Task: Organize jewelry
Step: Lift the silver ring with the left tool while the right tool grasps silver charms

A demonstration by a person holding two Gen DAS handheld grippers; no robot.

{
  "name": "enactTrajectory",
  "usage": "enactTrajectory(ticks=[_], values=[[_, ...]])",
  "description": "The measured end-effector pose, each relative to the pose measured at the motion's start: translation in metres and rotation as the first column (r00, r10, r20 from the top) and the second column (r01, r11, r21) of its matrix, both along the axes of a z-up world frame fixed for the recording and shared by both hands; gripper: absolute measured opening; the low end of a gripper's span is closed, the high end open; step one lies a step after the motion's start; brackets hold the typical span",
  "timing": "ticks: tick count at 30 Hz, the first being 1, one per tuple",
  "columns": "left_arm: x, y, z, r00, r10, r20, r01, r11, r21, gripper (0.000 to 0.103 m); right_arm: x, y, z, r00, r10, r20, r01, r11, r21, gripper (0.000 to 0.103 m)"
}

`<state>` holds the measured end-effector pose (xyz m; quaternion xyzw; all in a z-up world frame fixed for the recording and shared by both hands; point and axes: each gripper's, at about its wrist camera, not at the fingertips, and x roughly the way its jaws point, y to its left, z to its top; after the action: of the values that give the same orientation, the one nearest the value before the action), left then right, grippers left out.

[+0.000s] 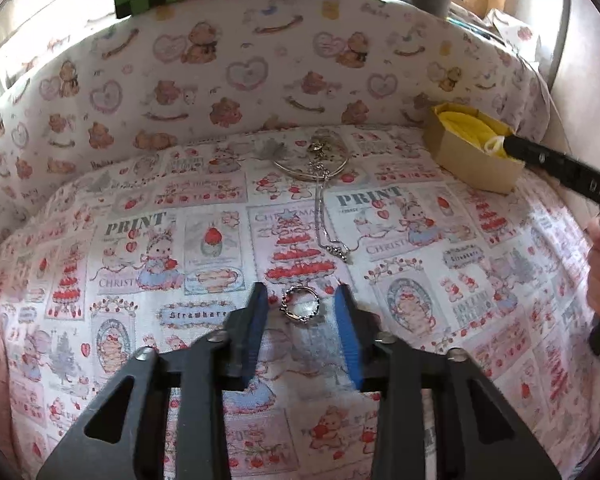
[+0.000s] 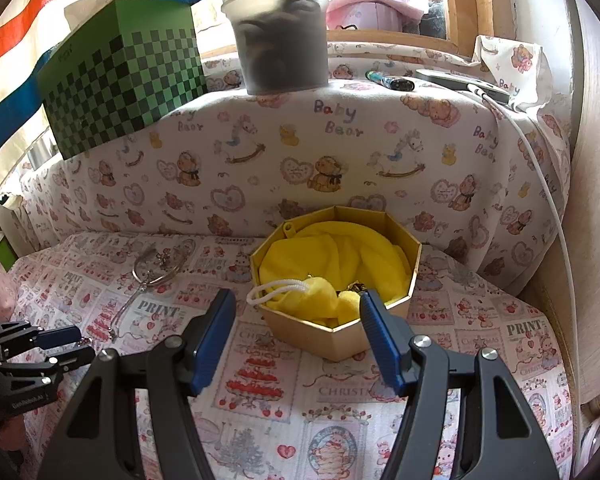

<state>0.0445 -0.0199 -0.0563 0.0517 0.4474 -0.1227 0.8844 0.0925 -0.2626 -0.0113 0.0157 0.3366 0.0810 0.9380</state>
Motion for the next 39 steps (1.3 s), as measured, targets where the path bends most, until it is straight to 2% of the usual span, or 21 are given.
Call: enactTrajectory(ticks=[3, 6, 8, 12, 16, 18, 20, 22, 24, 26, 29, 33, 36, 39], values=[[-0.002, -0.004, 0.000, 1.000, -0.001, 0.014, 0.001, 1.000, 0.030, 0.019, -0.002, 0.001, 0.002, 1.000, 0.001, 0.006, -0.001, 1.000, 0.000, 0.062], [-0.001, 0.000, 0.003, 1.000, 0.012, 0.017, -0.012, 1.000, 0.009, 0.019, -0.007, 0.003, 0.006, 1.000, 0.018, 0.016, -0.018, 1.000, 0.011, 0.062], [0.000, 0.006, 0.013, 1.000, 0.012, 0.025, -0.012, 1.000, -0.008, 0.019, -0.012, 0.008, 0.009, 0.999, 0.039, 0.026, -0.040, 0.999, 0.016, 0.062], [0.010, 0.014, 0.049, 0.995, -0.008, 0.098, 0.006, 1.000, 0.020, 0.019, -0.014, 0.024, 0.012, 0.998, 0.040, 0.040, -0.039, 0.999, -0.018, 0.062], [0.023, 0.033, 0.085, 0.983, 0.043, 0.181, -0.025, 0.995, -0.099, 0.019, -0.003, 0.045, 0.015, 0.996, 0.087, -0.024, -0.087, 0.996, 0.011, 0.062], [0.026, 0.041, 0.091, 0.972, 0.072, 0.222, -0.037, 0.986, -0.160, 0.019, 0.005, 0.053, 0.019, 0.993, 0.110, -0.046, -0.108, 0.993, 0.038, 0.062], [0.024, 0.047, 0.086, 0.963, 0.101, 0.250, -0.056, 0.982, -0.179, 0.019, 0.015, 0.063, 0.025, 0.988, 0.140, -0.064, -0.137, 0.989, 0.047, 0.062], [0.028, 0.050, 0.073, 0.969, 0.112, 0.222, -0.073, 0.982, -0.175, 0.019, 0.025, 0.073, 0.028, 0.984, 0.160, -0.081, -0.156, 0.986, 0.054, 0.057], [0.034, 0.049, 0.061, 0.976, 0.101, 0.194, -0.072, 0.986, -0.154, 0.019, 0.038, 0.083, 0.026, 0.975, 0.191, -0.113, -0.183, 0.980, 0.080, 0.049], [0.042, 0.053, 0.050, 0.979, 0.128, 0.157, -0.109, 0.986, -0.123, 0.019, 0.052, 0.096, 0.020, 0.962, 0.225, -0.155, -0.210, 0.972, 0.104, 0.040], [0.052, 0.065, 0.036, 0.984, 0.164, 0.074, -0.151, 0.976, -0.153, 0.019, 0.072, 0.112, 0.010, 0.951, 0.234, -0.202, -0.215, 0.970, 0.112, 0.029], [0.060, 0.080, 0.029, 0.975, 0.212, 0.061, -0.202, 0.969, -0.146, 0.019, 0.093, 0.129, -0.006, 0.936, 0.241, -0.257, -0.209, 0.967, 0.144, 0.025], [0.065, 0.090, 0.019, 0.972, 0.234, 0.015, -0.228, 0.959, -0.168, 0.019, 0.106, 0.136, -0.017, 0.931, 0.207, -0.301, -0.181, 0.977, 0.115, 0.025], [0.067, 0.096, 0.018, 0.969, 0.247, 0.010, -0.242, 0.956, -0.167, 0.019, 0.111, 0.141, -0.025, 0.923, 0.199, -0.329, -0.171, 0.979, 0.114, 0.025]])
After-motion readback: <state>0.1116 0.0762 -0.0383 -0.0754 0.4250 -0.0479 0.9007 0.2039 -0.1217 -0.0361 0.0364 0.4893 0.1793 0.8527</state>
